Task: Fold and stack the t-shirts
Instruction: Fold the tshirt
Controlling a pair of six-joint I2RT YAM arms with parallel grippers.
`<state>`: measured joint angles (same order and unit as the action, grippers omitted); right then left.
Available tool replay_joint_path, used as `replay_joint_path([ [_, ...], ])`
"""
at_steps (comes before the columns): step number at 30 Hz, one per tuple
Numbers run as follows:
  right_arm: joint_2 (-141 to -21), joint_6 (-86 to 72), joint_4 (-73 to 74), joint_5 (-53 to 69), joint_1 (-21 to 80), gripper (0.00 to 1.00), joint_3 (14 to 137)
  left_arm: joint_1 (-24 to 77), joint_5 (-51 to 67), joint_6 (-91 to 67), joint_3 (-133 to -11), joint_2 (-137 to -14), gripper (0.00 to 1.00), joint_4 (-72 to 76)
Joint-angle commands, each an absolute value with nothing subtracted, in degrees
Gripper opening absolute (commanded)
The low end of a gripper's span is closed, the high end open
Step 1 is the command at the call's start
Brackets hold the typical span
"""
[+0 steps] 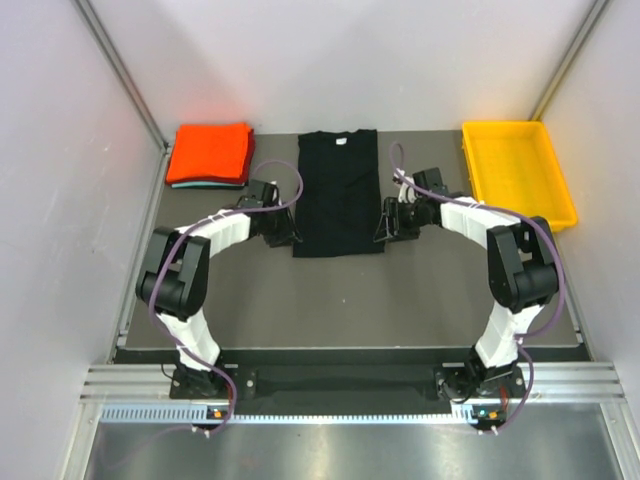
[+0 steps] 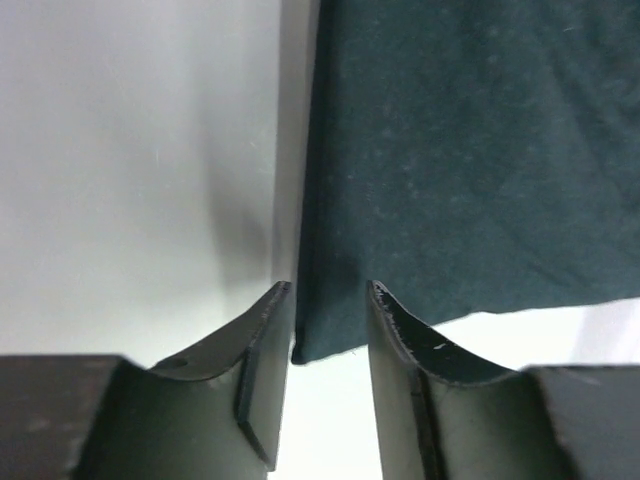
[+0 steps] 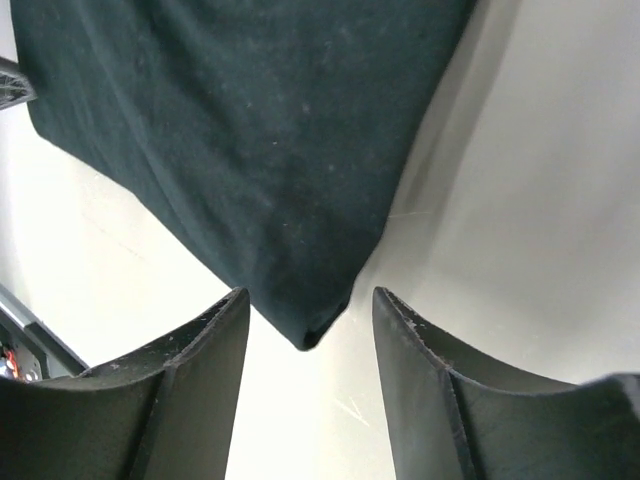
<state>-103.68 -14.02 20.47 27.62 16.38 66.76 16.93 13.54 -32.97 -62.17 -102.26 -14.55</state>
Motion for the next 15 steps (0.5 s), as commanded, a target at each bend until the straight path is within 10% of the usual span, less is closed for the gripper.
replay_joint_path([
  [1, -103.27, -13.1, 16.17, 28.75, 17.93, 0.52, 66.1, 17.58, 10.73, -31.47, -63.01, -104.32, 0.4, -14.05],
  [8, -102.92, -13.71, 13.8, 26.02, 18.72, 0.48, 63.11, 18.63, 8.79, -30.06, -63.19, -105.38, 0.24, -15.64],
  [15, -101.78, -14.41, 8.28, 26.98, 18.72, 0.23, 59.33, 18.63, 9.23, -30.06, -63.63, -107.31, 0.0, -17.05],
])
